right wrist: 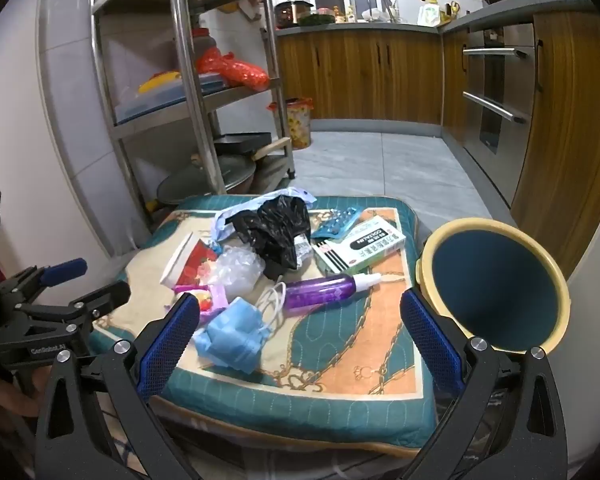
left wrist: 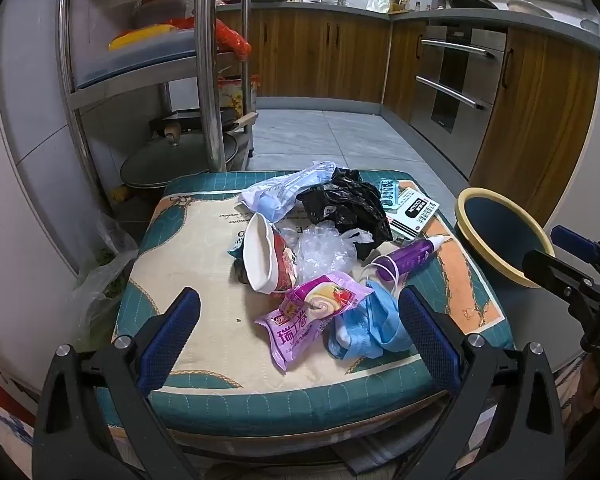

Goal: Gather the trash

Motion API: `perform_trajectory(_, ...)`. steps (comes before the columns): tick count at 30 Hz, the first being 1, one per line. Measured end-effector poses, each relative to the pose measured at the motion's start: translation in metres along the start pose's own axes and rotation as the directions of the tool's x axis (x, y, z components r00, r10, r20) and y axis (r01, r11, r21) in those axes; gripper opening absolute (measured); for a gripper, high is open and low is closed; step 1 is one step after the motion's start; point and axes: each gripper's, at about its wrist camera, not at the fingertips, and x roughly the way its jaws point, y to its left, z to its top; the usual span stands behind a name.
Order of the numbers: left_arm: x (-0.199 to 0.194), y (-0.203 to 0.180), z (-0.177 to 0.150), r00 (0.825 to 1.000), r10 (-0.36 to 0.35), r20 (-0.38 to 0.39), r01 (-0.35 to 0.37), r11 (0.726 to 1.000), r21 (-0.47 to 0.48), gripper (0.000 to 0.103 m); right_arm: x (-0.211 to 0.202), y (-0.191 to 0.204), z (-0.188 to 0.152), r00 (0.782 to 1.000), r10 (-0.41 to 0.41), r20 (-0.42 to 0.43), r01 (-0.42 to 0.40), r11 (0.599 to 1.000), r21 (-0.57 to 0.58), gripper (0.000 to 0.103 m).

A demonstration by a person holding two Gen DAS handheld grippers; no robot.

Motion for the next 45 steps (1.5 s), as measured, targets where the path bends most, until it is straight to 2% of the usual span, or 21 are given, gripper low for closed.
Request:
perform_trajectory(31,0.0,0.001,-0.001,1.0,0.005,-0.011,-0.005,1.0,0.002,0.098,0.004,0.001,-0.007,1.0,-0.001,-0.013,0.001,1.0,0.001,0.1)
perform_trajectory(36,0.002,0.002,0.0,1.0,-0.004,-0.022,0.004,1.0,0.003,0.098,0.011,-0.001,-0.011,0.999,0.002,-0.048,-0.001,1.0,0.013,0.1)
perform_trajectory(41,0.008,0.003,-0.002,0.998,-0.016,-0.056,0.016,1.0,0.001,0.098,0.02,-0.008,-0.01,0.994,0.028,-0.11,-0.02,0.998,0.065,0.1)
perform_trajectory(45,0.014,0.008,-0.003,0.996,-0.01,-0.086,0.009,1.0,-0.015,0.098,0.025,-0.008,-0.011,0.988,0.021,-0.152,-0.011,0.998,0.064,0.1)
